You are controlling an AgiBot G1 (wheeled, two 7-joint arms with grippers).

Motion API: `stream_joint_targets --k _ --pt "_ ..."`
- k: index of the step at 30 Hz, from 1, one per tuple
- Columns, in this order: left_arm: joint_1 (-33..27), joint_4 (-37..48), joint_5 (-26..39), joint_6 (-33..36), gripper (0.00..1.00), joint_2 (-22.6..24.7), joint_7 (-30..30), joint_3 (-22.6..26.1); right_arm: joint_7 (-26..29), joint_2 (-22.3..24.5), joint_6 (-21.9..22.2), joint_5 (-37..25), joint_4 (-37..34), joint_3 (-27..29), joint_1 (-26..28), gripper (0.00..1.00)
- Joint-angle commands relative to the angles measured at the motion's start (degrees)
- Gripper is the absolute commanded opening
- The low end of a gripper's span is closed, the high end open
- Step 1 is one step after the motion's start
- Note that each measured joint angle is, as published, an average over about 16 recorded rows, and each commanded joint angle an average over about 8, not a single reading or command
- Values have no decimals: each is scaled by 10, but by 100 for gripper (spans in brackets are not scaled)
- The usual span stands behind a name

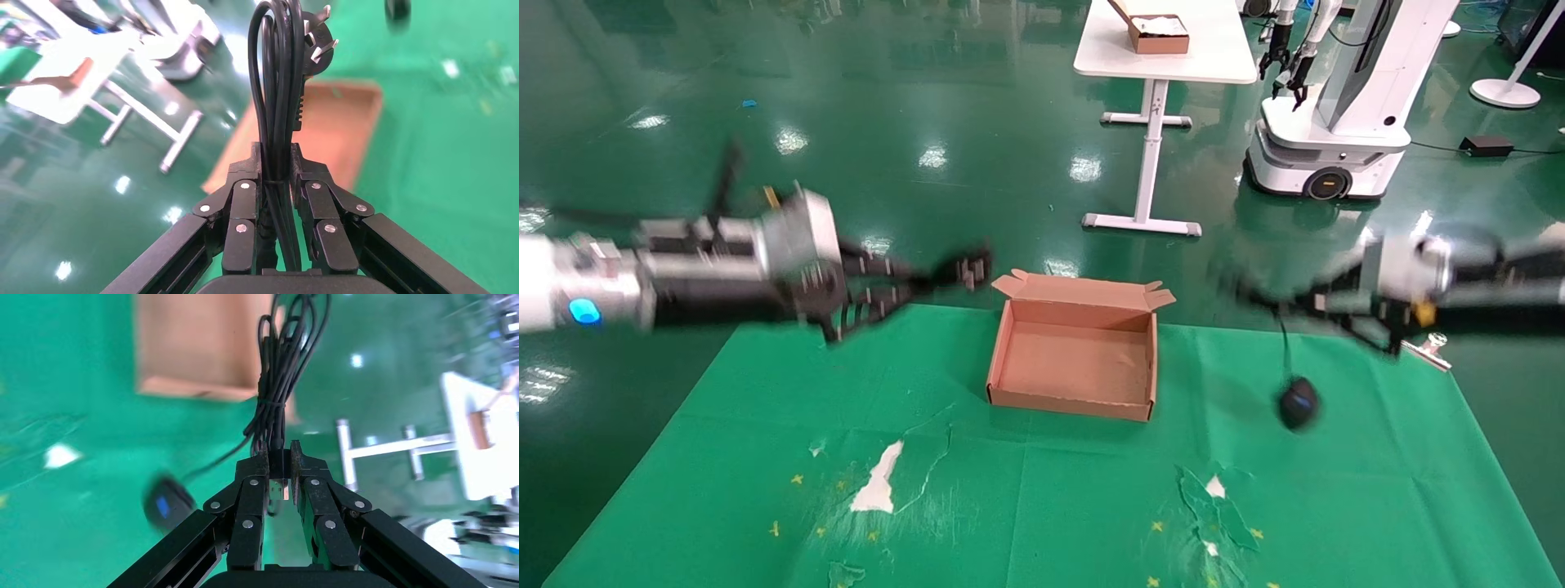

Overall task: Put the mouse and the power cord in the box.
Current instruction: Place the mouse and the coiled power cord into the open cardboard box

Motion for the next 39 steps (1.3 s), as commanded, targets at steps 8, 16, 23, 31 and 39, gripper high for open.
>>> stream_joint_targets --k 8,16,23,31,39 --pt "-47 2 -26 -74 0 42 -85 -20 51 -52 58 3 65 6 31 0" --pt "-55 -6 -41 -169 0 112 -100 -31 -3 -146 136 27 9 20 -11 0" --pt "-47 -5 -56 -199 0 140 -92 -41 -44 -216 247 38 -66 30 -39 0" --pt "-29 -11 -63 -189 0 150 -85 -42 -68 -251 324 49 -98 37 -87 0" --pt "-17 -18 -61 -187 0 150 -86 -34 -89 -257 304 49 -75 27 -132 12"
